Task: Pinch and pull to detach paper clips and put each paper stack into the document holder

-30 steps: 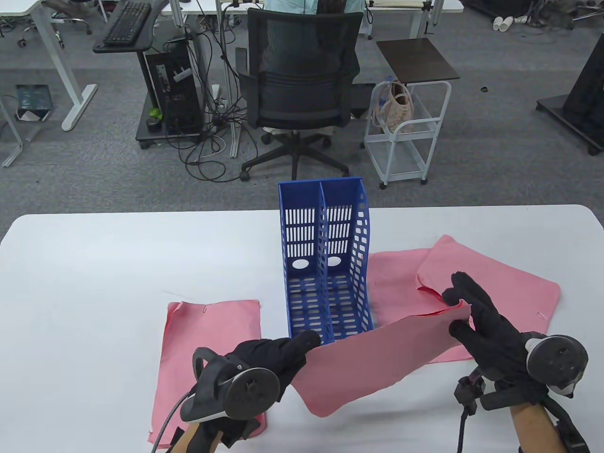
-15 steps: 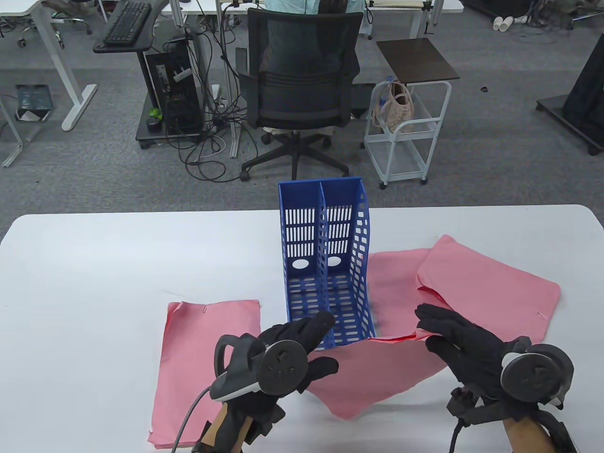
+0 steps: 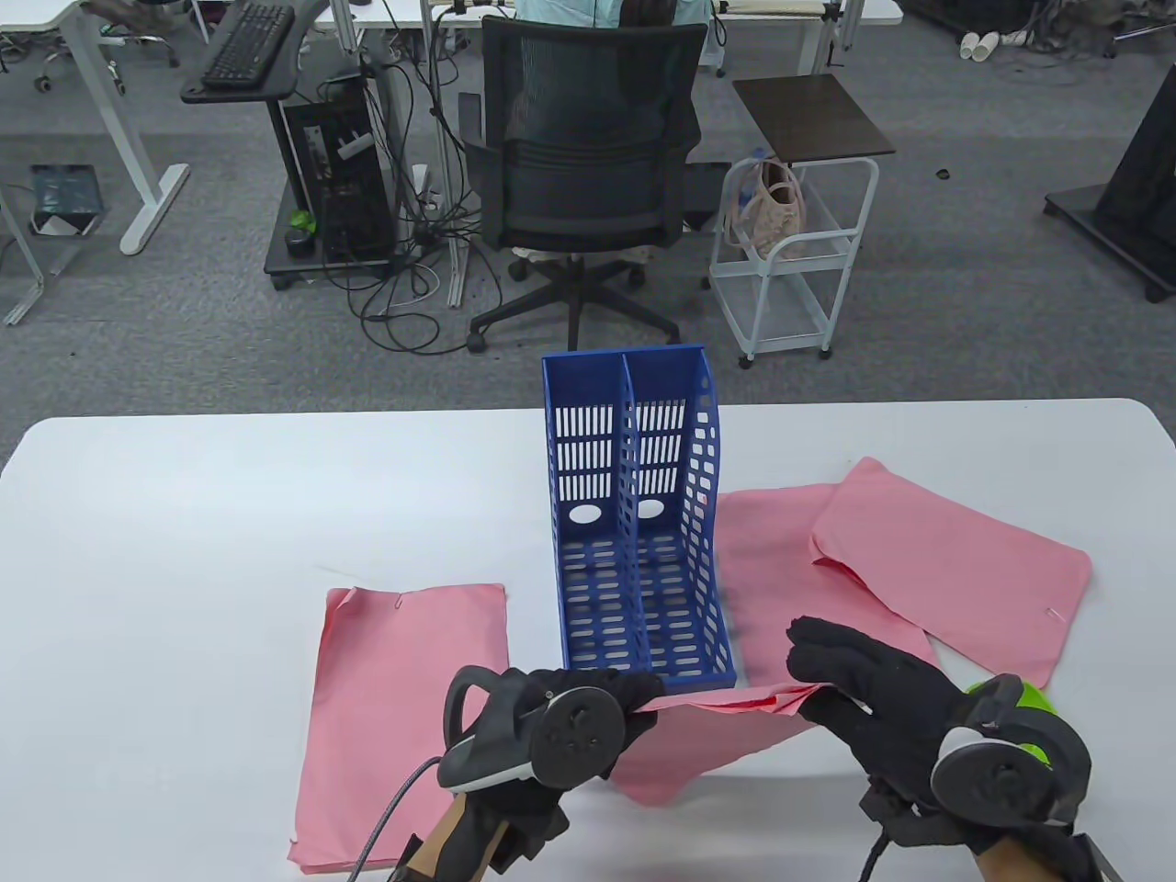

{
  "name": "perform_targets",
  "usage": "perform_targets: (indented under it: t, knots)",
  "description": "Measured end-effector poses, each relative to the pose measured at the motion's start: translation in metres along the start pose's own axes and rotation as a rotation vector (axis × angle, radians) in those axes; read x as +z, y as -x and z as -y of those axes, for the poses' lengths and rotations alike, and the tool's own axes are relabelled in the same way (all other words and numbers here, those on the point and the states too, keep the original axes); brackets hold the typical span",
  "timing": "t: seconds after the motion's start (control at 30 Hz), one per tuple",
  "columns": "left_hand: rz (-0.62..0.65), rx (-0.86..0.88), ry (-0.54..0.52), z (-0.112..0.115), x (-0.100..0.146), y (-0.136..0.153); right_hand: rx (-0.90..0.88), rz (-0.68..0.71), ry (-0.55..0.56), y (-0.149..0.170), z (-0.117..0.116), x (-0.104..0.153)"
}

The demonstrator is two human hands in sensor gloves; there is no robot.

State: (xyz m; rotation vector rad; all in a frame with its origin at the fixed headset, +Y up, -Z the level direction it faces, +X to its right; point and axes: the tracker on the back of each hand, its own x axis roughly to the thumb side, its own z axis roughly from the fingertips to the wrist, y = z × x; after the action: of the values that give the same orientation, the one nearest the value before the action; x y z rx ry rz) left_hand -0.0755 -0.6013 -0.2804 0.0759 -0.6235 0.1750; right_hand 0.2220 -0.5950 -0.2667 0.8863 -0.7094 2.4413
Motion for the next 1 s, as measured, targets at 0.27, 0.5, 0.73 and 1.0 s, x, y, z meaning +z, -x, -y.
perform_targets:
  t: [0.27,0.5,0.73,1.0]
  knots:
    - [-0.011,-0.042,-0.068,-0.002,0.002,-0.002,0.067,-0.008,-0.070,0.001,0.000,-0.002]
    - [-0.049,-0.112,-0.054,-0.003,0.002,-0.001,0.138,0.000,-0.161,0.001,0.000,-0.004]
    - [-0.041,-0.082,-0.033,-0.003,0.002,0.000,0.168,-0.015,-0.162,0.004,0.007,-0.004]
    - [-0.021,-0.047,-0.023,-0.005,0.002,0.001,0.173,-0.022,-0.147,0.006,0.013,-0.004]
